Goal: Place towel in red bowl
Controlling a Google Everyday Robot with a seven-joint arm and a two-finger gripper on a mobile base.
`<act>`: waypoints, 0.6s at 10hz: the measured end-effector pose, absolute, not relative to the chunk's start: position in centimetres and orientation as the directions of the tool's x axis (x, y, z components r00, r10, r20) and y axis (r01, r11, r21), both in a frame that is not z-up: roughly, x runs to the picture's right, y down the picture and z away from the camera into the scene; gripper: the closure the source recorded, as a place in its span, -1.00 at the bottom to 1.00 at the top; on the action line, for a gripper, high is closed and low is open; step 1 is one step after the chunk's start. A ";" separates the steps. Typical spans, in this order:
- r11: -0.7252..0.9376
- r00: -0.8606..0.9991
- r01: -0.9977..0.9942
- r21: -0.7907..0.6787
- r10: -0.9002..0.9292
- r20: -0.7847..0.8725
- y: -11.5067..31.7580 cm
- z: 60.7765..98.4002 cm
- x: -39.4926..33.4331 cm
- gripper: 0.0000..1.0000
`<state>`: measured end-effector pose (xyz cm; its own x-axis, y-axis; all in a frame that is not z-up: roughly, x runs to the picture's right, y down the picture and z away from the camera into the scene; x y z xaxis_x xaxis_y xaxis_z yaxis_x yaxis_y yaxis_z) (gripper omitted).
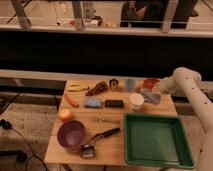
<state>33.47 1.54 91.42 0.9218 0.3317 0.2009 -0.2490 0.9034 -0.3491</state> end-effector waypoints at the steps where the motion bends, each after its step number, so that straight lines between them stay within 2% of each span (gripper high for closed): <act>1: 0.903 0.922 -0.247 -0.352 0.331 0.201 1.6 91.5 33.5 0.29; 4: 0.900 0.922 -0.238 -0.364 0.327 0.206 1.8 91.7 33.5 0.25; 6: 0.902 0.924 -0.232 -0.363 0.321 0.206 1.6 91.5 33.4 -0.09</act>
<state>33.42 1.59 91.53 0.9244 0.3207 0.2062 -0.2320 0.9023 -0.3633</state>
